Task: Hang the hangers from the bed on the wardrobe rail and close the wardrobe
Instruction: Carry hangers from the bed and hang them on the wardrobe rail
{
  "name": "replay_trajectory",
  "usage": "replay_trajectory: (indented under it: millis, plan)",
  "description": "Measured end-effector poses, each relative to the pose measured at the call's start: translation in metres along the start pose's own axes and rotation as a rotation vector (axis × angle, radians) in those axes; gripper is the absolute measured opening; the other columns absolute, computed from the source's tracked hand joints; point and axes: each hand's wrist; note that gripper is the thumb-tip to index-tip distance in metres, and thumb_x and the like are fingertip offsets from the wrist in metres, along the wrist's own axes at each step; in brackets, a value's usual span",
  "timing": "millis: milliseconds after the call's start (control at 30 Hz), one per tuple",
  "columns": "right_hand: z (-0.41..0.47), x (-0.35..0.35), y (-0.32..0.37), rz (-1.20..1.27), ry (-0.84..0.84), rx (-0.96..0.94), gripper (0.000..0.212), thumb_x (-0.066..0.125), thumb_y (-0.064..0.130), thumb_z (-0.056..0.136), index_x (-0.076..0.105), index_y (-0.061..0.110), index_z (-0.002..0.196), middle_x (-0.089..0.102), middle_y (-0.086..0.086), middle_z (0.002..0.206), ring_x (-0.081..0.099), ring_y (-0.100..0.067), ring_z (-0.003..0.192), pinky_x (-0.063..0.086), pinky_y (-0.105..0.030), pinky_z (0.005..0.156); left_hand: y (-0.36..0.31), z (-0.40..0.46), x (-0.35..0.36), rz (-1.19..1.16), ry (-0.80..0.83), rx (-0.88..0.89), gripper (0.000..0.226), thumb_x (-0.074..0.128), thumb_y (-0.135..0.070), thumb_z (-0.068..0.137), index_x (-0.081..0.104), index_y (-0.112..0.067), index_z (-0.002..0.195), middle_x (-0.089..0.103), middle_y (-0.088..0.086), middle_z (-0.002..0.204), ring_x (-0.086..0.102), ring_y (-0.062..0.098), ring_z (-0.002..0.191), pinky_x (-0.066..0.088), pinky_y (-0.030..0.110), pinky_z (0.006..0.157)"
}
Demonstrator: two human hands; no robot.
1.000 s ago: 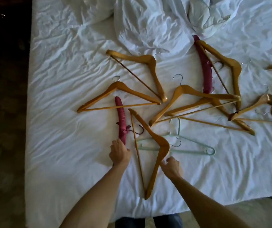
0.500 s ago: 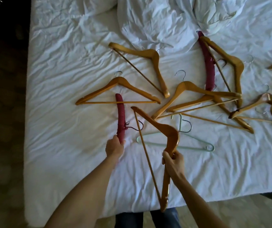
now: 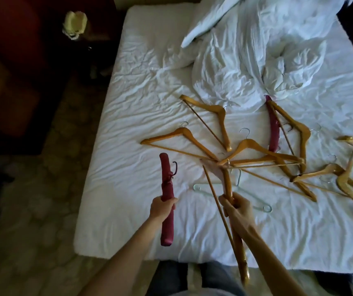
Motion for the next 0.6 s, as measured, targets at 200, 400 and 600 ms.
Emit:
replay_trajectory:
  millis: [200,400,600]
  plan:
    - [-0.026,0.049,0.038,-0.136,0.365,-0.135,0.016,0.066,0.026,0.093,0.069,0.014,0.084,0.062,-0.016,0.065,0.056,-0.017,0.054,0.049,-0.026,0.053,0.029,-0.084,-0.038,-0.348,-0.110,-0.011,0.025,0.074,-0.029,0.086,0.074,-0.004,0.083,0.072,0.002,0.068,0.063,0.015,0.063,0.047,0.027,0.063]
    - [-0.089,0.146,0.091,-0.223,0.768,-0.372,0.008,0.066,0.018,0.094,0.070,0.015,0.088,0.062,0.002,0.060,0.058,-0.009,0.055,0.048,-0.019,0.057,0.110,-0.152,-0.101,-0.732,-0.380,-0.051,0.022,0.074,-0.031,0.088,0.072,-0.009,0.083,0.073,0.000,0.066,0.064,0.016,0.065,0.048,0.025,0.066]
    - [-0.203,0.273,0.108,-0.348,1.065,-0.524,0.009,0.063,0.021,0.097,0.069,0.021,0.104,0.065,0.002,0.065,0.062,-0.004,0.059,0.049,-0.017,0.064,0.236,-0.218,-0.173,-1.094,-0.551,-0.118,0.028,0.072,-0.032,0.088,0.070,-0.005,0.093,0.068,0.007,0.072,0.062,0.019,0.061,0.050,0.028,0.059]
Point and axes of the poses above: each hand's wrist, its own z-axis towards the middle knuckle, its own x-axis out of the palm, y = z × x
